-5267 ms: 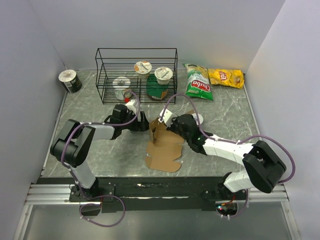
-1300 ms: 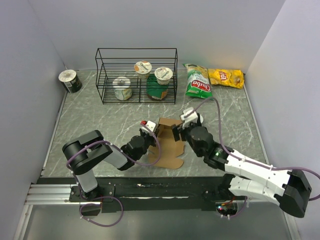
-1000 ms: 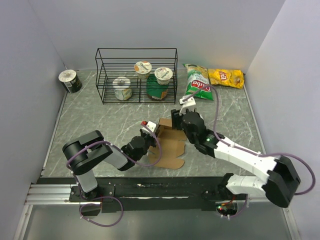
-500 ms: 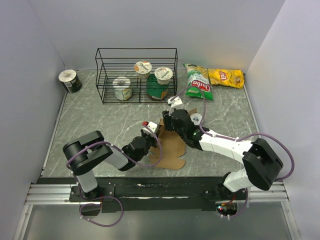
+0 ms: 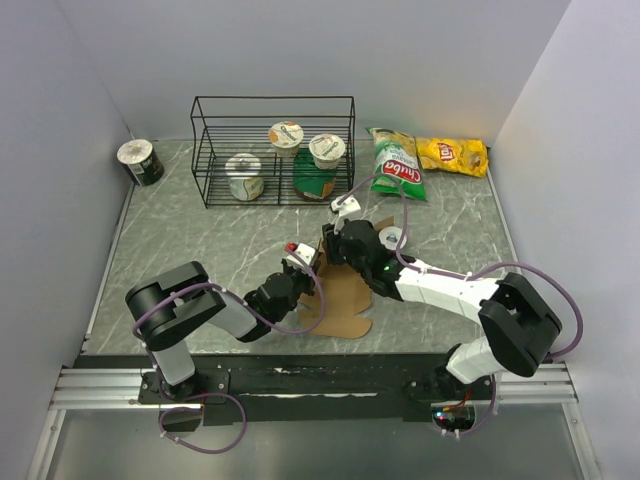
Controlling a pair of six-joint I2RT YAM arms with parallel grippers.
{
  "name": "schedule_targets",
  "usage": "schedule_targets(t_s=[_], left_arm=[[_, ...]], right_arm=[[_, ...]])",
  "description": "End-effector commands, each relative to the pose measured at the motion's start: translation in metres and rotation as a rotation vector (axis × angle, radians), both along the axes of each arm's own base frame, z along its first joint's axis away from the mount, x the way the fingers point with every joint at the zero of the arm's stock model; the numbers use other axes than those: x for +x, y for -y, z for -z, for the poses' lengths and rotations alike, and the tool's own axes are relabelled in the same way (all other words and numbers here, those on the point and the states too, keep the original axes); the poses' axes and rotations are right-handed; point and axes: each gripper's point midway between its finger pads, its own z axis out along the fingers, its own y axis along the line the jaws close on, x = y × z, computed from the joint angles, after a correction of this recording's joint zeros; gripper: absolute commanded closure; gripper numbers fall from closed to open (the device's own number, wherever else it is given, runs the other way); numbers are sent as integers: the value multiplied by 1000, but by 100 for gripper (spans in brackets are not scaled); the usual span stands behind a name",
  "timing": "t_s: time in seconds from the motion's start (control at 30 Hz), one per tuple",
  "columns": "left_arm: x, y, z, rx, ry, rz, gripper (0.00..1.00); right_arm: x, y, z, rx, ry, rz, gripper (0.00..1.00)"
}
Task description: Fold the paper box
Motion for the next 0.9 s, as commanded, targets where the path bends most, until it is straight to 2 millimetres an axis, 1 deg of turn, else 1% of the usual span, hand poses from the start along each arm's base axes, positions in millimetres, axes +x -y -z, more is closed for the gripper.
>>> schedule_targets(t_s=[0.0, 0.1, 0.2, 0.3, 0.4, 0.5, 0.53, 0.6, 0.7, 0.73, 0.77, 0.83, 0.87], left_arm=[[4, 8, -9, -37, 10, -11, 80], [4, 8, -8, -42, 2, -13, 76], [4, 9, -6, -46, -4, -17, 73], [6, 10, -3, -46, -10, -21, 70], [8, 12, -1, -51, -12, -29, 68], [10, 13, 1, -56, -16, -42, 63], [14, 12, 0, -61, -15, -65, 61], [17, 10, 2, -65, -17, -91, 59], [21, 8, 2, -92, -11, -120, 59], [22, 8, -2, -114, 1, -131, 60], [22, 7, 1, -114, -1, -137, 60], [24, 5, -1, -136, 9, -154, 65], [27, 1, 0, -140, 15, -177, 68]], right_arm=[[-5, 5, 22, -71, -35, 3, 57], [-7, 10, 31, -123, -45, 4, 57], [-9, 13, 35, -142, -47, 12, 57], [-10, 16, 34, -137, -44, 19, 57], [-9, 13, 32, -129, -50, 16, 57], [-10, 10, 32, -118, -57, 10, 57], [-11, 9, 31, -113, -59, 7, 57], [-12, 7, 31, -103, -65, 5, 57], [-12, 7, 32, -99, -71, 5, 57], [-12, 8, 32, -98, -73, 8, 57], [-13, 7, 32, -99, -74, 6, 57], [-13, 8, 32, -95, -76, 12, 57], [-13, 9, 31, -92, -75, 16, 57]])
